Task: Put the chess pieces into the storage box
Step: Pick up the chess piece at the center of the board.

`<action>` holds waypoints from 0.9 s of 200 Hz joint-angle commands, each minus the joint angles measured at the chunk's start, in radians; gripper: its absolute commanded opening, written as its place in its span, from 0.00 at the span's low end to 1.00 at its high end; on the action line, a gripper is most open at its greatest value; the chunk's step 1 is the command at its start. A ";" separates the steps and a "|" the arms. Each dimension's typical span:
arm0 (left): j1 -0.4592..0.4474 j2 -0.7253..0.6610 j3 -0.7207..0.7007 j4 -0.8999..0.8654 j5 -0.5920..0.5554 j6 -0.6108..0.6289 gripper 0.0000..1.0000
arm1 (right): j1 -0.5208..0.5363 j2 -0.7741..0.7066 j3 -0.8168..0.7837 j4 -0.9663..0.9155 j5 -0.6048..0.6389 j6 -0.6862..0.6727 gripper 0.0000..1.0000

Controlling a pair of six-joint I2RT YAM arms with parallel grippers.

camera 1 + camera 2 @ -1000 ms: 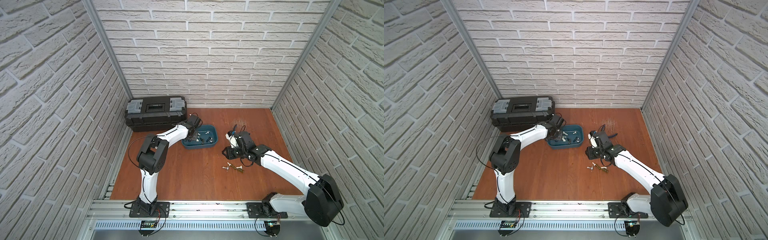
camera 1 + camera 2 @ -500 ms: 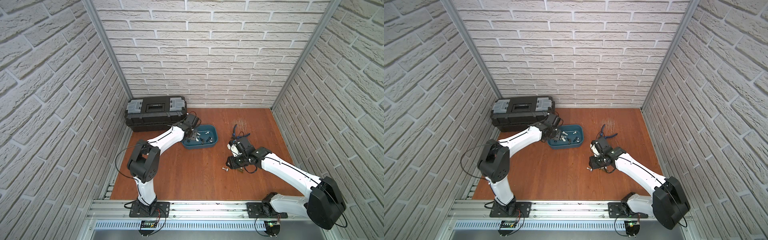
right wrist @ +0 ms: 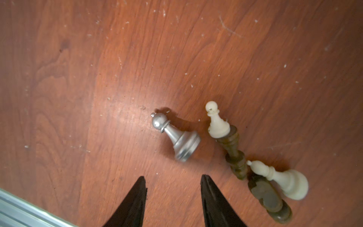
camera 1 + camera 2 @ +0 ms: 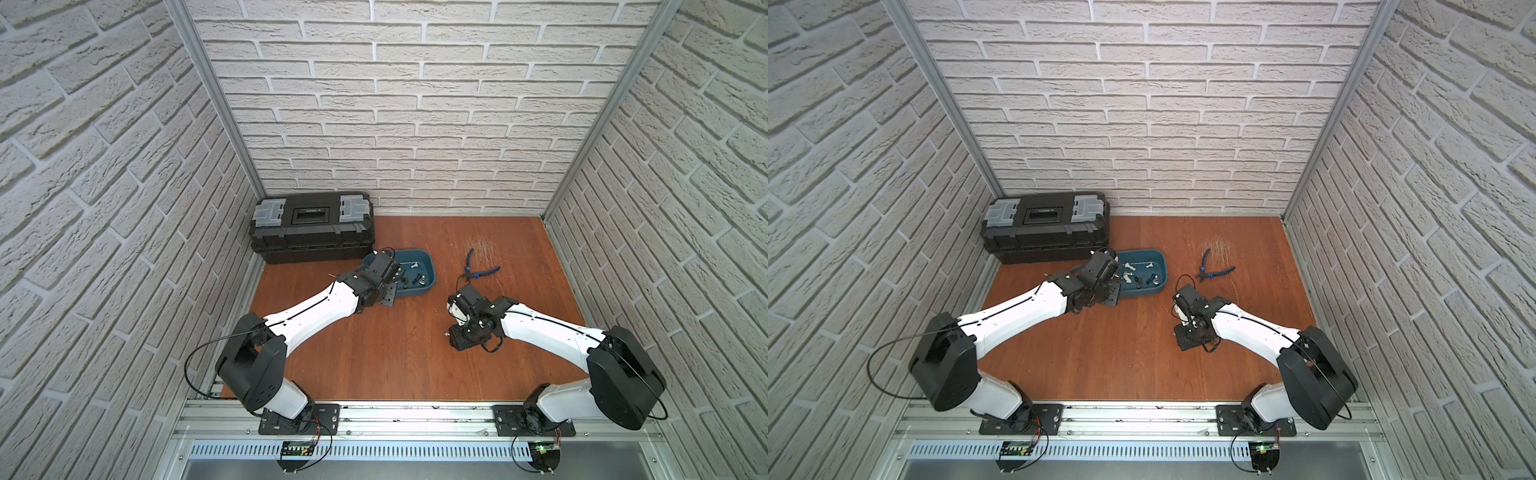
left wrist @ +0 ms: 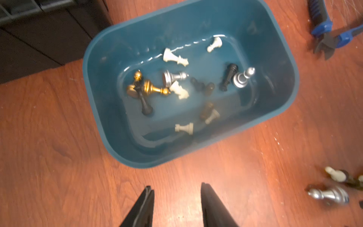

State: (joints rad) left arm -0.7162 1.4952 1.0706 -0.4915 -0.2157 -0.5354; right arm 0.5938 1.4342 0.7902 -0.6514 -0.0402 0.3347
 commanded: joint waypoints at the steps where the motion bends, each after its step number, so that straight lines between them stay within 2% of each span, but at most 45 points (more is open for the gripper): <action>1: -0.011 -0.041 -0.037 0.033 -0.011 -0.042 0.45 | 0.008 0.032 0.043 0.031 0.058 -0.035 0.50; 86: -0.023 -0.052 -0.064 0.033 -0.035 -0.062 0.45 | 0.016 0.137 0.080 0.070 0.046 -0.054 0.50; 129: -0.028 -0.046 -0.064 0.030 -0.038 -0.062 0.45 | 0.048 0.127 0.044 0.068 0.035 -0.028 0.48; 180: -0.029 -0.035 -0.060 0.032 -0.045 -0.058 0.45 | 0.076 0.143 0.019 0.079 0.037 0.004 0.33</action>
State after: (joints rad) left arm -0.7395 1.4578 1.0187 -0.4858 -0.2440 -0.5880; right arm 0.6476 1.5730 0.8356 -0.5808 0.0174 0.3145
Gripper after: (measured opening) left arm 0.446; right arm 0.351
